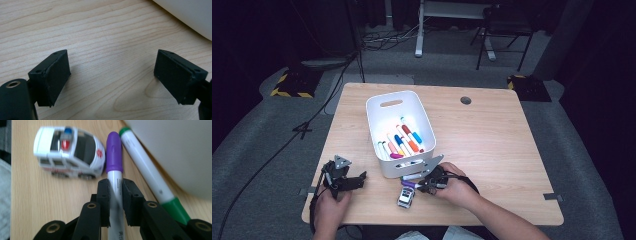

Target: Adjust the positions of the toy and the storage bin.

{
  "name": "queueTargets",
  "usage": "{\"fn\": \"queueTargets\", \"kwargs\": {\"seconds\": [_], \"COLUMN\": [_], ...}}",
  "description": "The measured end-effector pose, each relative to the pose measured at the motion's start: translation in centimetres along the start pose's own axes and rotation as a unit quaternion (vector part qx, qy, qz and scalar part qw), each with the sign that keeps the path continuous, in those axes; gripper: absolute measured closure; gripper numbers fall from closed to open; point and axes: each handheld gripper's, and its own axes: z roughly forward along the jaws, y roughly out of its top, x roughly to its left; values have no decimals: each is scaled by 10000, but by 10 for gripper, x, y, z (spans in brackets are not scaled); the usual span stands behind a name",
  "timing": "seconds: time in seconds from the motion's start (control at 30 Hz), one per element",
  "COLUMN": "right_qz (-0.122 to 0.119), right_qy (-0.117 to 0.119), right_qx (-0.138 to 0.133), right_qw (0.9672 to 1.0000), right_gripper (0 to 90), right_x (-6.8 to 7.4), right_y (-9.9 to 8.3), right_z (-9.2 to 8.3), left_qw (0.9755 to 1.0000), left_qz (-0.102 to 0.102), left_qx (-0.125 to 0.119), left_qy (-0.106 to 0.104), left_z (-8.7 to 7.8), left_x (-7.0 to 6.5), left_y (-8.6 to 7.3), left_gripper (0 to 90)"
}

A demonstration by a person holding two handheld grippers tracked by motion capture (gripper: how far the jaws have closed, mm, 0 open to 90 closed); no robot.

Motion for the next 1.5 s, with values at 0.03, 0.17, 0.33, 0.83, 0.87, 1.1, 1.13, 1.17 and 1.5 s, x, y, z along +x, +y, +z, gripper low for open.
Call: {"fn": "queueTargets", "kwargs": {"seconds": [0.03,0.17,0.33,0.83,0.87,1.1,1.13,1.17,1.5], "right_qz": [27,229,122,423,402,328,292,277,177], "right_qy": [10,32,-147,279,282,327,289,302,210], "right_qx": [23,78,112,-18,-72,-404,-476,-519,-970], "right_qw": [10000,9997,9998,9987,9988,9981,9980,9978,9949], "right_gripper": [768,726,766,771,771,771,771,771,771], "right_x": [0,-1,0,0,1,5,5,6,4], "right_y": [-1,-6,-1,-7,-6,2,5,6,33], "right_z": [-1,-5,-2,-26,-30,-62,-68,-71,-106], "left_qw": [10000,10000,10000,10000,10000,10000,10000,10000,10000], "left_qz": [-2,-3,-2,0,-2,-3,4,1,-3], "left_qx": [3,3,3,5,4,3,8,1,2], "left_qy": [0,1,1,2,1,1,3,-1,2], "left_z": [0,0,0,0,0,0,0,0,0], "left_x": [0,0,0,0,0,0,0,0,0], "left_y": [0,0,0,0,0,0,0,0,0], "left_gripper": [137,137,137,137,137,137,137,137,137]}}
